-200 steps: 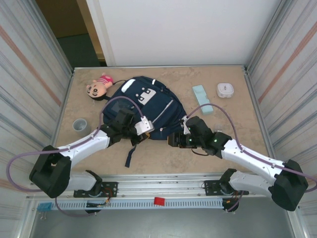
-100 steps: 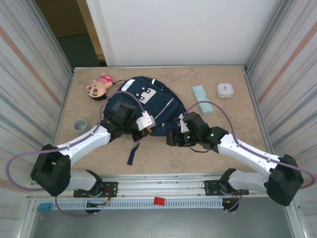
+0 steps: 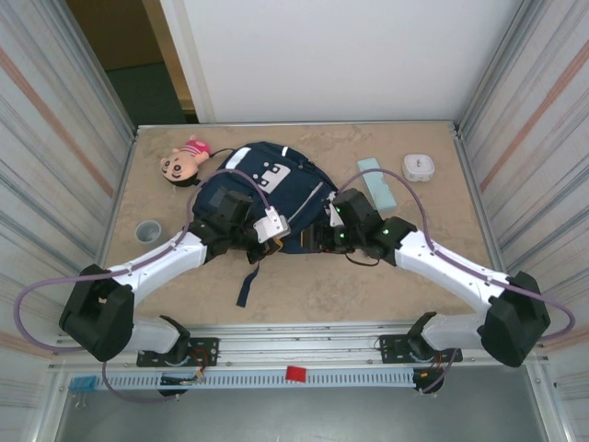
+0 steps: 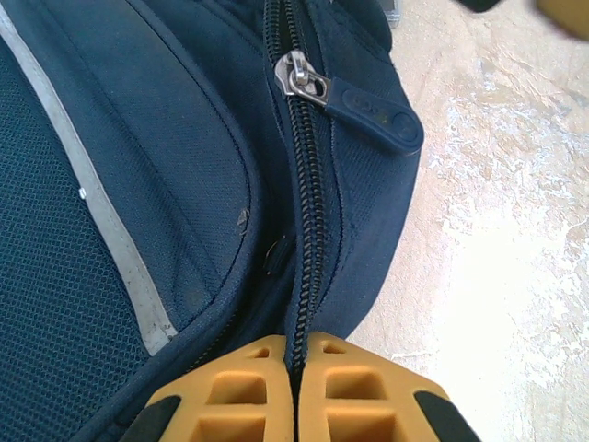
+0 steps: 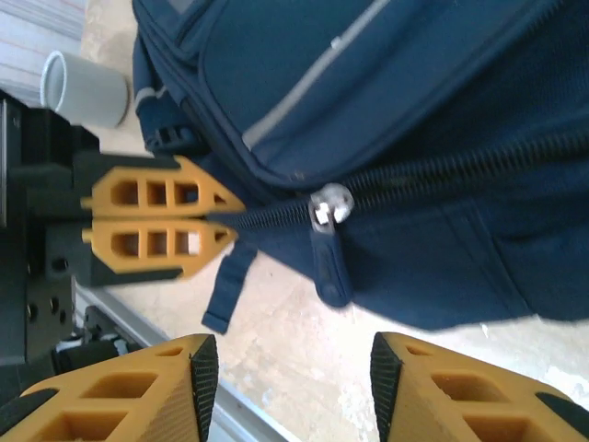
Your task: Pack the student bag
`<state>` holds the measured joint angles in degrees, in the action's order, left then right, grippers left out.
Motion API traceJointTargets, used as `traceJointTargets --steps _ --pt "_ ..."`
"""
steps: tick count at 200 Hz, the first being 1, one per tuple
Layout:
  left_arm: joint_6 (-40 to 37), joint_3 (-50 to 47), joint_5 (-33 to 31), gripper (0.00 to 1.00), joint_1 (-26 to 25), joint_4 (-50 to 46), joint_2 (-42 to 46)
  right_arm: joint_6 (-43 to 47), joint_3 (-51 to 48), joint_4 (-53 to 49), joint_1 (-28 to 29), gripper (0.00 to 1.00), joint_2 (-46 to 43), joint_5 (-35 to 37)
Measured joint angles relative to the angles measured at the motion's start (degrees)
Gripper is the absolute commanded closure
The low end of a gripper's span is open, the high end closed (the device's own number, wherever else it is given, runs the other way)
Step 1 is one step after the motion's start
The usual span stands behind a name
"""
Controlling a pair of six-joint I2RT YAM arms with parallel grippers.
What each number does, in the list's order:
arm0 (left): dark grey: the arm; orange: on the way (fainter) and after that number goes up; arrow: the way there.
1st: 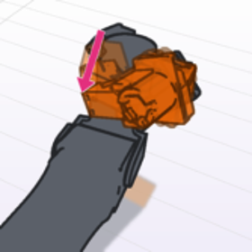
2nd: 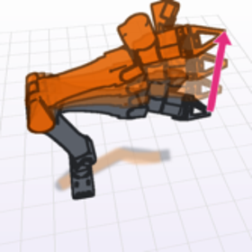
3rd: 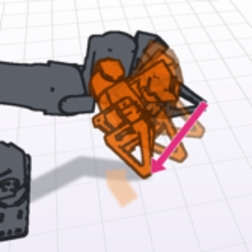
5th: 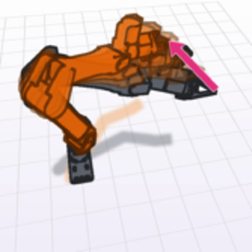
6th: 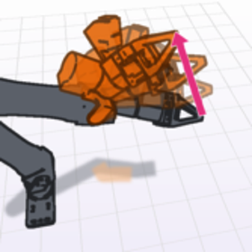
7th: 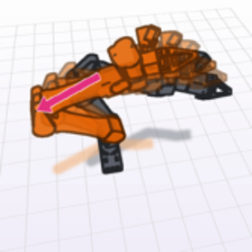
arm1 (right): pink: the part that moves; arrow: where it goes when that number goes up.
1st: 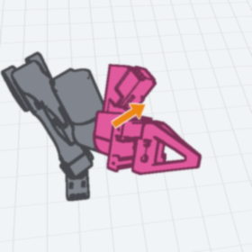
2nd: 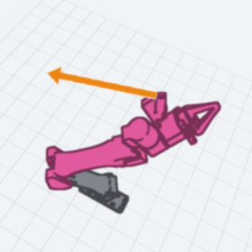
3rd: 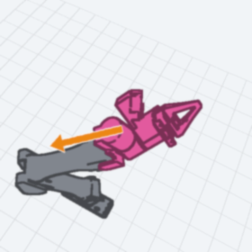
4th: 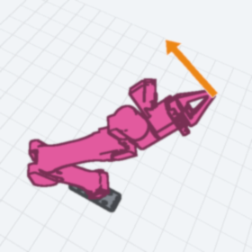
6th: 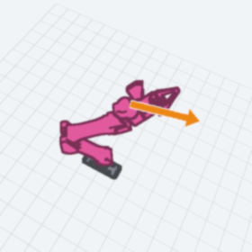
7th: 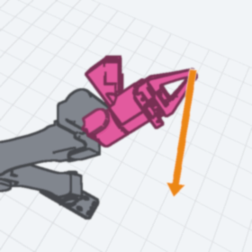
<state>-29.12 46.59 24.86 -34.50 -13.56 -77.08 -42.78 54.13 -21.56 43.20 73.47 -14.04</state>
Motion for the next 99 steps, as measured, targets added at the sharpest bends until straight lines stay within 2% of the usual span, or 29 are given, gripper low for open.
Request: traceJointTargets --steps 30,56,99 --pt "-0.2 0.3 0.9 1.0 0.0 0.1 0.0 0.6 3.2 -0.1 0.1 0.56 5.4 2.2" --pt "-0.2 0.4 1.2 1.0 0.0 0.1 0.0 1.7 4.9 -0.2 0.0 0.62 9.7 3.8" --pt "-0.7 0.4 1.1 1.0 0.0 0.0 0.0 3.2 6.2 -2.1 -0.2 0.87 11.8 7.0"
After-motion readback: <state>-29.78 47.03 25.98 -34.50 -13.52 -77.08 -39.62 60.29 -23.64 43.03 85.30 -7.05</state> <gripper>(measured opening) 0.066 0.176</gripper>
